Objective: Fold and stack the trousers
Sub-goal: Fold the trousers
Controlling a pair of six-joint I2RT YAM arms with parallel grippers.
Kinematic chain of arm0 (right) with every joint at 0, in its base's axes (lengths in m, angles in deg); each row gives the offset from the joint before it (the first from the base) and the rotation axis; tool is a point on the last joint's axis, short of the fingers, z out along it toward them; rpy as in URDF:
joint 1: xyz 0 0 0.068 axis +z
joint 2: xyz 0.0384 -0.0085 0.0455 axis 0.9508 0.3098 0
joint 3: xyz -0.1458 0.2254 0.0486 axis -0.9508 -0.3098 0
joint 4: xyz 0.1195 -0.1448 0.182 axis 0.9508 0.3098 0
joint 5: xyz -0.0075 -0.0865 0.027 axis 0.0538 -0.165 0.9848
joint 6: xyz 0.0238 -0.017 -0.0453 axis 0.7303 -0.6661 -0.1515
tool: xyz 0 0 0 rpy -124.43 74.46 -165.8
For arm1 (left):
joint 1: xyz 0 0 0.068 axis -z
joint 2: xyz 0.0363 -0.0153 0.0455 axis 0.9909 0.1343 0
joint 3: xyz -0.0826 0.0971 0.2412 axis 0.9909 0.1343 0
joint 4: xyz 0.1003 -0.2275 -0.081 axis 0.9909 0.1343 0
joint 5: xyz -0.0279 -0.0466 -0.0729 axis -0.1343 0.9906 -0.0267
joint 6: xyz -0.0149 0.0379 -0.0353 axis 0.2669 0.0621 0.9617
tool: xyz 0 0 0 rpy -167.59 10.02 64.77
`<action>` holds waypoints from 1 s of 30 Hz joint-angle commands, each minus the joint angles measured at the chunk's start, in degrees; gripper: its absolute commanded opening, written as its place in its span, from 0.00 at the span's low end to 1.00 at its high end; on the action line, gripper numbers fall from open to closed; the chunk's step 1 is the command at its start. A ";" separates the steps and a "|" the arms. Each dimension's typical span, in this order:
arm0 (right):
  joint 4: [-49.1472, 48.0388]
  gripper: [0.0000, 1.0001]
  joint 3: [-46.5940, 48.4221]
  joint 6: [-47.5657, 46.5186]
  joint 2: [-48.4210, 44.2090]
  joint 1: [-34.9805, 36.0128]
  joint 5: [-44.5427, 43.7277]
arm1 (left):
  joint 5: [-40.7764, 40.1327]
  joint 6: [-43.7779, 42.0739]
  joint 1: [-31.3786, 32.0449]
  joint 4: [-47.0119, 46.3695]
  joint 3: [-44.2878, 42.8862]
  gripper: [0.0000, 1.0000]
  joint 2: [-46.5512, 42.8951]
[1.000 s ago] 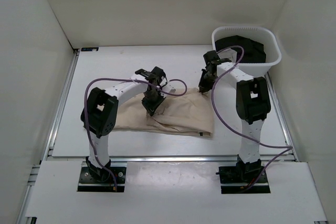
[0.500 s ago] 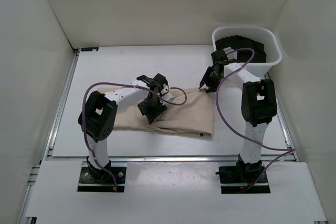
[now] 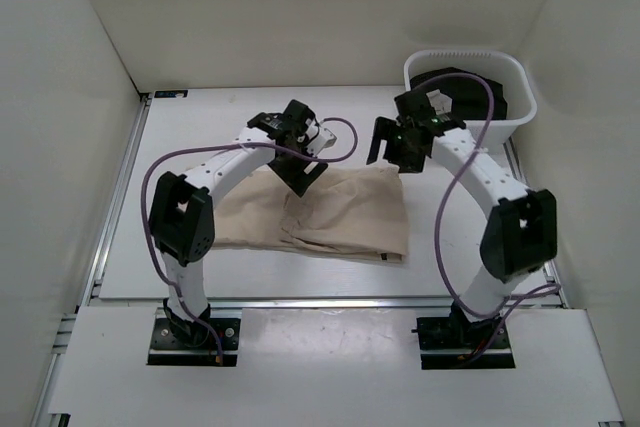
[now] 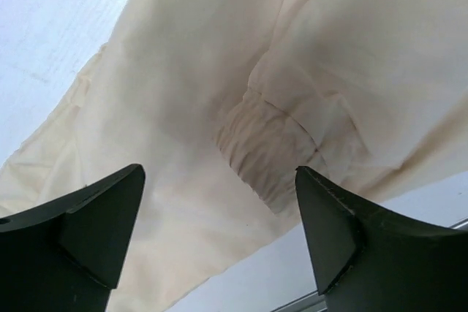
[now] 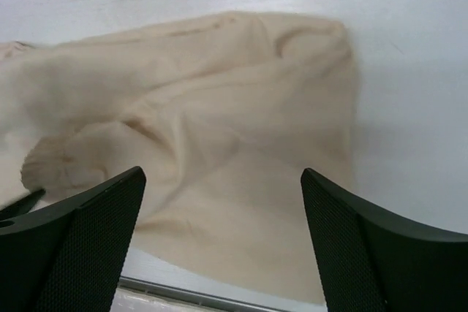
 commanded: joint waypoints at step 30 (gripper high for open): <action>-26.05 0.98 -39.75 -0.78 -15.24 -11.14 16.84 | -14.51 5.16 -2.60 -6.48 3.90 0.14 2.44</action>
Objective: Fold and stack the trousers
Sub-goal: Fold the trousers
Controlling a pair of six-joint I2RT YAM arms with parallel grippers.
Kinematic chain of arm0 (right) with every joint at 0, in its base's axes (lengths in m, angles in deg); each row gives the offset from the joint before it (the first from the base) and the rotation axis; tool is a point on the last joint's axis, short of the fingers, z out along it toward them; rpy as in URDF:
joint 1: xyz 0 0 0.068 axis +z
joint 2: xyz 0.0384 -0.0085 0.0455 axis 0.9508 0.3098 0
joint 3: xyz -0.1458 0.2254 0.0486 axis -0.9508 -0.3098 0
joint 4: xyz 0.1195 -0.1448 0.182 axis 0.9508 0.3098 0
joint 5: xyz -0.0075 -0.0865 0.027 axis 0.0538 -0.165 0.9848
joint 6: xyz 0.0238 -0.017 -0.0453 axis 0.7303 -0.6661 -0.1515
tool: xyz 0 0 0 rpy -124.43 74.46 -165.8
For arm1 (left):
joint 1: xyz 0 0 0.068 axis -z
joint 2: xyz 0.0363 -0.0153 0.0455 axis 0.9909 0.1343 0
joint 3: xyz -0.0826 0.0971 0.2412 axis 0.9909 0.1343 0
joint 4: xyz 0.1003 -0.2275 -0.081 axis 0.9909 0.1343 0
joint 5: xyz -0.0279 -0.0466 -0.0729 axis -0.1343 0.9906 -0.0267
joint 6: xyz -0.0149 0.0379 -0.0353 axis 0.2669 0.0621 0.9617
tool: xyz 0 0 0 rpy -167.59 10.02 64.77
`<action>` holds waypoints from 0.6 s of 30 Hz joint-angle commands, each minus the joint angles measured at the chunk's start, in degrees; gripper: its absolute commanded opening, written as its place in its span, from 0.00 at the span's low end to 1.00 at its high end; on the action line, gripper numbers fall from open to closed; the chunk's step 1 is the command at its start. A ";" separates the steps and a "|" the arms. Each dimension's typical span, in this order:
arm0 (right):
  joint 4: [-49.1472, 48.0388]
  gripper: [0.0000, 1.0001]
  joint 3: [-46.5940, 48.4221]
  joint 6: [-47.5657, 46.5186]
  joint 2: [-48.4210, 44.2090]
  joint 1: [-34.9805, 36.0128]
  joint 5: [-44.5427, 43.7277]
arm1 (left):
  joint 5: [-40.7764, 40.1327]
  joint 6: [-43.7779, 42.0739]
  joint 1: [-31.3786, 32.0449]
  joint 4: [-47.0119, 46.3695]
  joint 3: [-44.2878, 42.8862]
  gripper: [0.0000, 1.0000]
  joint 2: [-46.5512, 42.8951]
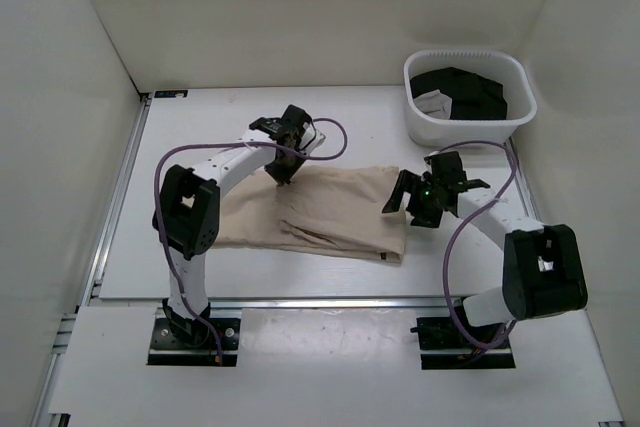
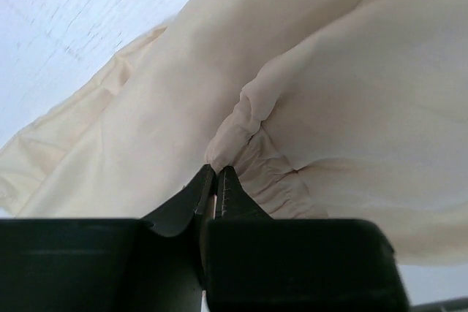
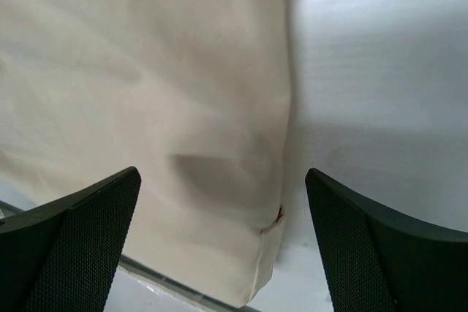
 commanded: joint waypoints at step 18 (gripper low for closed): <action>-8.76 0.36 3.87 -1.02 19.49 -2.05 13.51 | -7.63 1.18 -1.06 -1.65 2.38 0.30 0.49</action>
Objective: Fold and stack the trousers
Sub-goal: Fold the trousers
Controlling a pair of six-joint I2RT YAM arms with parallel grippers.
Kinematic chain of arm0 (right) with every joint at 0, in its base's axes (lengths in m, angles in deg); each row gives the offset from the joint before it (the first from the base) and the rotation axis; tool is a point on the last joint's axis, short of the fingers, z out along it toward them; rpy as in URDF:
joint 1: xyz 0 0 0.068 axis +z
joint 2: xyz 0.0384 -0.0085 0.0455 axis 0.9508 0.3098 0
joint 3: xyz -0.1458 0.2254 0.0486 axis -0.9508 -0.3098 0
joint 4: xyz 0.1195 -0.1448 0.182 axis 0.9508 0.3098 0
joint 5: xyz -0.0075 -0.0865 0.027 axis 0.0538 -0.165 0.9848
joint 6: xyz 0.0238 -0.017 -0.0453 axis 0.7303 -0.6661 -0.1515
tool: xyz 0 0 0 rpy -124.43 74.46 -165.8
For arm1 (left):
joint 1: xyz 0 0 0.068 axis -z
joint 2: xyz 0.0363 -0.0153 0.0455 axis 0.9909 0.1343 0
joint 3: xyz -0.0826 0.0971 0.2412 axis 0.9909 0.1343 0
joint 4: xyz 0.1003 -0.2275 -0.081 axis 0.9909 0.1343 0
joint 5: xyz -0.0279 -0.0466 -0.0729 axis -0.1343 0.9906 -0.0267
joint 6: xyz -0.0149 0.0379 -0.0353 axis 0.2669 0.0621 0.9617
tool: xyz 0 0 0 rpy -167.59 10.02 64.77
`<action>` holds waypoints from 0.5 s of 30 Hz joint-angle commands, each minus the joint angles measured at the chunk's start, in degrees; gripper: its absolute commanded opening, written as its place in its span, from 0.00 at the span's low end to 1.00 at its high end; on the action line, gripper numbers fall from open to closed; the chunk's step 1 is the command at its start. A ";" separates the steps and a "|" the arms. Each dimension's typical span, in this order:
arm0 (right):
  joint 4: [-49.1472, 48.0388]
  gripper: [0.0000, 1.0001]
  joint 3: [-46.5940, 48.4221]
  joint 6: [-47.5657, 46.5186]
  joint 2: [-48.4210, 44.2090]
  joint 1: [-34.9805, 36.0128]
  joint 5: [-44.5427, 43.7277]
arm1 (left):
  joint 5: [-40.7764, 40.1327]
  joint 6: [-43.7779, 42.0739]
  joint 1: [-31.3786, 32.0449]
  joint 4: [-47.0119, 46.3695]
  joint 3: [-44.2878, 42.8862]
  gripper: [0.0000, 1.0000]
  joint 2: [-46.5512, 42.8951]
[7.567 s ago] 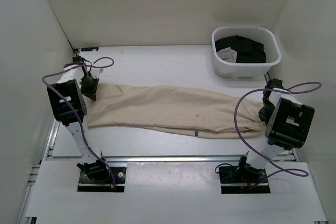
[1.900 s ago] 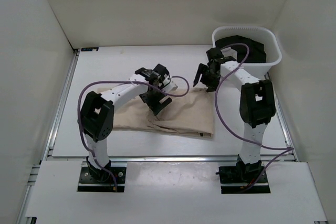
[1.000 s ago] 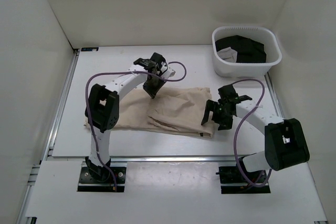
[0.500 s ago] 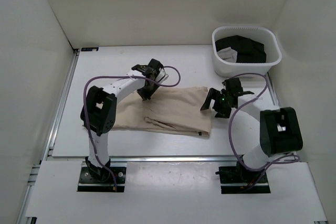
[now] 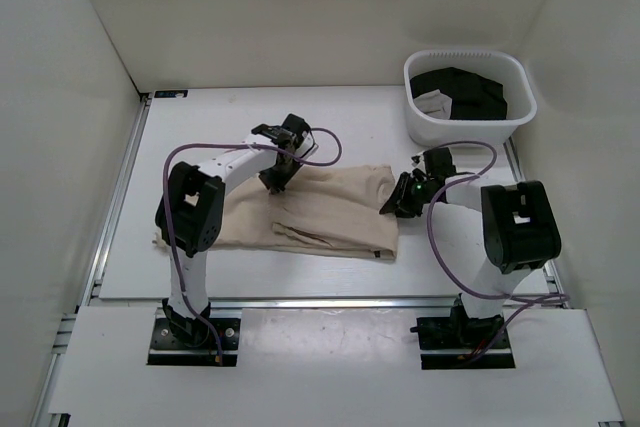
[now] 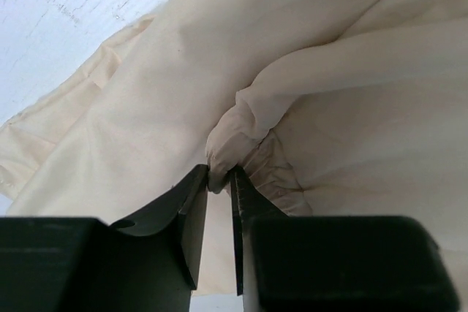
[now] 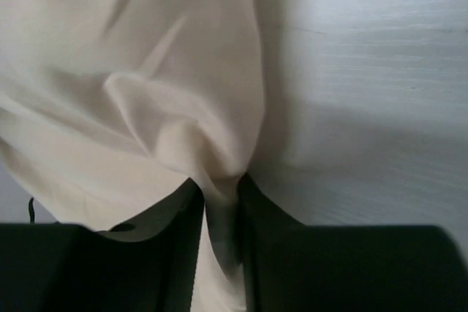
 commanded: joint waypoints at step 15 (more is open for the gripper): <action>46.61 0.00 23.17 -10.63 -5.55 -7.80 -19.01 | 0.41 -2.57 -10.87 6.66 -5.67 0.94 -9.10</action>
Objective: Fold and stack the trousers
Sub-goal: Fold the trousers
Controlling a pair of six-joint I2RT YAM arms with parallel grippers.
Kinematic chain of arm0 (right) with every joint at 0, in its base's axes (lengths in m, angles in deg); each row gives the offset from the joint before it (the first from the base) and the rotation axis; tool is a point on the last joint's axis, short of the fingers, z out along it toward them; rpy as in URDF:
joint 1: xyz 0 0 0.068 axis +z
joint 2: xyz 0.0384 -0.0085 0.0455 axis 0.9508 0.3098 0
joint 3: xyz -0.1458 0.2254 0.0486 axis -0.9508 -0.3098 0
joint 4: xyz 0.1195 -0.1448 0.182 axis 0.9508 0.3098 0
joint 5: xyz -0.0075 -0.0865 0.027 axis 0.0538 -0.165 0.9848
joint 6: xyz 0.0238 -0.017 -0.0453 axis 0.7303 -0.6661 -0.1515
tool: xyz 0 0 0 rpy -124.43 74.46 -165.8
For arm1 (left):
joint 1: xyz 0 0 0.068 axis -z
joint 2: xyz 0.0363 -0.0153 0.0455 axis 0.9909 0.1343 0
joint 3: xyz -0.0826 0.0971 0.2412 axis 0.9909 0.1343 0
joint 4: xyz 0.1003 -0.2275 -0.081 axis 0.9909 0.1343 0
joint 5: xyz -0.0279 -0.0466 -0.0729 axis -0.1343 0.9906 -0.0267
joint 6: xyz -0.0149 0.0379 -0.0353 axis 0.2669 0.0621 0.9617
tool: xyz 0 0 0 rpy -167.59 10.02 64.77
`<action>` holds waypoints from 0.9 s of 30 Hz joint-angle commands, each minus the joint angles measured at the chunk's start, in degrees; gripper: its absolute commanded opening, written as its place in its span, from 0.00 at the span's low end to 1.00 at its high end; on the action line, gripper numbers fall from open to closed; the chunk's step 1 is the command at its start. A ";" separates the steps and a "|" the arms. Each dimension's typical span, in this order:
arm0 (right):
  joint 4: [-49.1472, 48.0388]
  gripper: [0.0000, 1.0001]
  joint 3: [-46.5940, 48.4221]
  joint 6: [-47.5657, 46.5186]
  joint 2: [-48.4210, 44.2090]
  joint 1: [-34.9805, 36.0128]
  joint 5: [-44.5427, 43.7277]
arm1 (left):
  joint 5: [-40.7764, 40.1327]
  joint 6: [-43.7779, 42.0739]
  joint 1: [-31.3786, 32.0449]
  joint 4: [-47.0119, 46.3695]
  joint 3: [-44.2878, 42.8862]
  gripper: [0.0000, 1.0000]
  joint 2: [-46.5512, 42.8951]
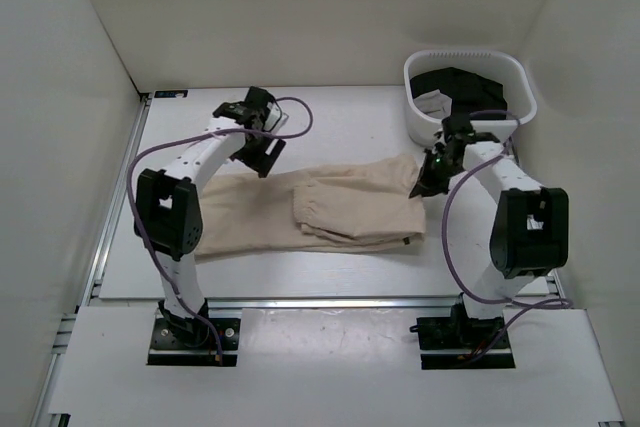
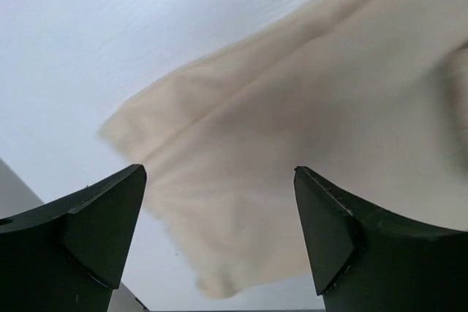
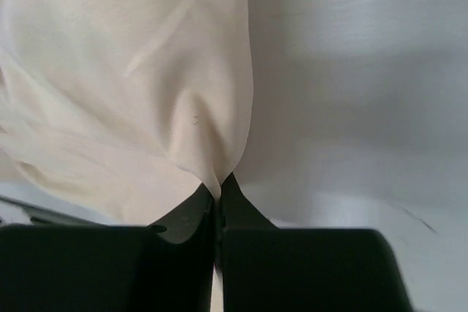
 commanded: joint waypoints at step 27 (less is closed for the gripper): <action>47.12 0.00 61.88 12.74 17.91 38.84 -35.38 | 21.73 -0.03 1.17 -1.29 5.31 0.29 11.20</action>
